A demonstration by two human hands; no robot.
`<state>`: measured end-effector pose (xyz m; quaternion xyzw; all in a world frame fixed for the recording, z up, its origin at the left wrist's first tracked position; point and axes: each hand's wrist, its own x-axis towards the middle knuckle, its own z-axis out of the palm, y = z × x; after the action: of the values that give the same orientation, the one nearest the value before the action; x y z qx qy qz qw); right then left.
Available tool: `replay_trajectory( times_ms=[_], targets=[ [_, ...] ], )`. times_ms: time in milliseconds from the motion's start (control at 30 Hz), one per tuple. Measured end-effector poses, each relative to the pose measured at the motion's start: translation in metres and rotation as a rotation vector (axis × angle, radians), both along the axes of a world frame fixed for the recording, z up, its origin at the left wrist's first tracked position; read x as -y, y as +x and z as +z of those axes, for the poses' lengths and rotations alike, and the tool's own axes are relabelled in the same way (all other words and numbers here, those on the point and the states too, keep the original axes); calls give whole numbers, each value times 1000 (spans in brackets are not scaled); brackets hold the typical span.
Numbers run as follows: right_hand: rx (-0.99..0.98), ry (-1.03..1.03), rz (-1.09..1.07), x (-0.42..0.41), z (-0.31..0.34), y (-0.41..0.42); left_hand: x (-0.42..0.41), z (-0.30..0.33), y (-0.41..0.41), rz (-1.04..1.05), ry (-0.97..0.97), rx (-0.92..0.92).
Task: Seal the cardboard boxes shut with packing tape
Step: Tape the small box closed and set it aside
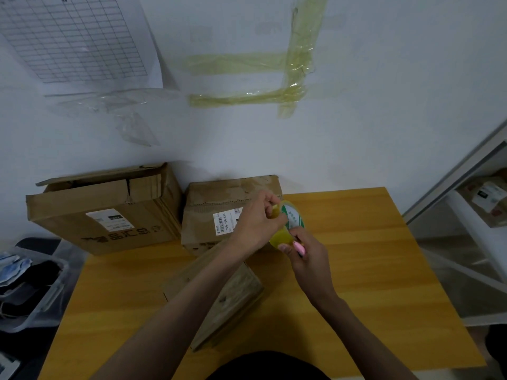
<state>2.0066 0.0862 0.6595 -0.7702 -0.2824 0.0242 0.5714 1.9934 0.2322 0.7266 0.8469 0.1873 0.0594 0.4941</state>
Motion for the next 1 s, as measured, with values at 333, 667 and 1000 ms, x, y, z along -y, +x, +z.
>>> replay_trajectory(
  times_ms=[333,667,1000],
  targets=[
    [83,27,-57,-4,-2,-5,22,-8,6,137,133,98],
    [55,4,-39,-3,6,7,16,-8,7,132,116,146],
    [2,19,-8,3,3,6,4,-16,3,129,52,157]
  ],
)
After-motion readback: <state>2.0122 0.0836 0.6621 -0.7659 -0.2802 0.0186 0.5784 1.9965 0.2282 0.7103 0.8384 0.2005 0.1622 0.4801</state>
